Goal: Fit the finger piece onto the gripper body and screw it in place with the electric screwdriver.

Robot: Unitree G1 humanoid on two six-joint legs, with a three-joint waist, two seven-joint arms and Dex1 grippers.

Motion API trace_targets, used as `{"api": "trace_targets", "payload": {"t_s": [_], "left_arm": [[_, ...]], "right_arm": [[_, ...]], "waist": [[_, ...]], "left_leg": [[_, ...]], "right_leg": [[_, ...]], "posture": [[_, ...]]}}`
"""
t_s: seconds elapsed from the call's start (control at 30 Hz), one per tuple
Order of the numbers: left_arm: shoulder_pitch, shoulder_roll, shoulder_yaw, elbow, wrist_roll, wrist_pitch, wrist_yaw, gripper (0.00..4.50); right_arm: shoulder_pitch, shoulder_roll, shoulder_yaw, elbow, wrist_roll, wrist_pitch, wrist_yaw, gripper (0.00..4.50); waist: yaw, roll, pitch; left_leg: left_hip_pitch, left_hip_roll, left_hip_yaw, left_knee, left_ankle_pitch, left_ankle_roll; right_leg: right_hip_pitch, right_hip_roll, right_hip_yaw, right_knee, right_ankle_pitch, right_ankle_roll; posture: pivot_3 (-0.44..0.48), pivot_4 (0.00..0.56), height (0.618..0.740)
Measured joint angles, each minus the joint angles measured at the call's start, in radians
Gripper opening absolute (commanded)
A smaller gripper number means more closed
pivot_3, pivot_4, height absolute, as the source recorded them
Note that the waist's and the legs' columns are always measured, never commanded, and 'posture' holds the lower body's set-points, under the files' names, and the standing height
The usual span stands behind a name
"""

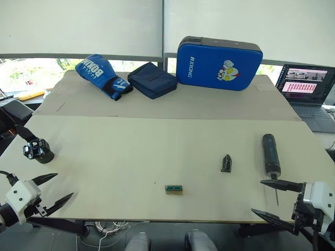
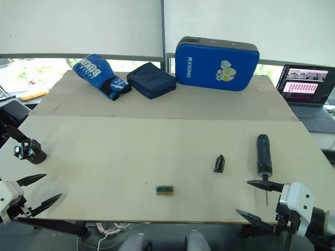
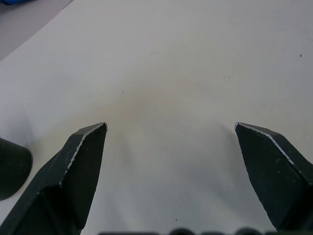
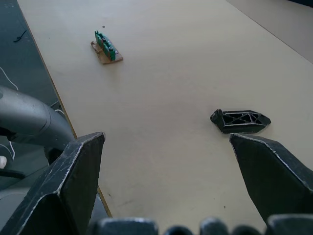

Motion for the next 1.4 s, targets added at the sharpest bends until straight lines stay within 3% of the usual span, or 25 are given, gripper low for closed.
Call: {"api": "trace_targets", "payload": {"t_s": [0.27,0.6,0.73,0.9,1.07,1.2,1.4], "left_arm": [[0.047,-0.058,0.075,-0.082,-0.121,0.177,0.058,4.41],[0.150,-0.342,0.229,-0.207,-0.212,0.299,0.358,4.41],[0.147,-0.409,0.263,-0.207,-0.219,0.306,0.471,4.41],[0.074,-0.416,0.261,-0.222,-0.217,0.367,0.595,4.41],[-0.024,-0.342,0.215,-0.223,-0.164,0.463,0.678,4.41],[-0.148,-0.286,0.149,-0.169,-0.100,0.504,0.716,4.41],[-0.307,-0.284,0.068,-0.047,-0.018,0.523,0.786,4.41]], "right_arm": [[-0.152,0.007,0.114,0.001,0.033,0.074,-0.077,4.50],[-0.318,0.198,0.291,-0.090,0.121,0.033,-0.121,4.50],[-0.370,0.231,0.351,-0.090,0.115,-0.014,-0.118,4.50],[-0.375,0.233,0.397,-0.086,0.109,-0.028,-0.115,4.50],[-0.377,0.230,0.400,-0.083,0.109,-0.028,-0.127,4.50],[-0.387,0.230,0.407,-0.077,0.109,-0.028,-0.134,4.50],[-0.392,0.229,0.416,-0.070,0.107,-0.028,-0.139,4.50]], "waist": [[-0.005,0.000,0.000],[-0.001,-0.002,0.000],[0.005,-0.002,-0.001],[0.011,-0.003,-0.001],[0.007,-0.003,-0.001],[0.005,-0.003,-0.001],[-0.002,-0.003,-0.001]], "left_leg": [[0.001,0.001,0.001,-0.001,0.000,0.000],[0.001,0.000,0.001,-0.001,0.000,0.000],[0.001,0.000,0.001,-0.001,0.000,0.000],[0.001,-0.001,0.001,0.000,0.000,0.000],[0.002,-0.001,0.001,0.000,0.000,0.000],[0.003,-0.001,0.001,-0.001,0.000,0.000],[0.003,-0.001,0.001,-0.001,0.000,0.000]], "right_leg": [[-0.001,0.000,0.001,0.000,0.000,0.000],[0.000,-0.002,0.001,-0.001,0.001,0.001],[0.000,-0.002,0.000,-0.001,0.001,0.001],[0.000,-0.001,0.000,0.000,0.001,0.001],[0.000,0.001,0.000,0.000,0.002,-0.001],[0.000,0.003,0.000,0.000,0.003,-0.003],[-0.001,0.004,0.000,0.000,0.007,-0.009]], "posture": [[0.000,0.150,0.740],[0.000,0.150,0.740],[0.000,0.150,0.740],[0.000,0.150,0.740],[0.000,0.150,0.740],[0.000,0.150,0.740],[0.000,0.150,0.740]]}}
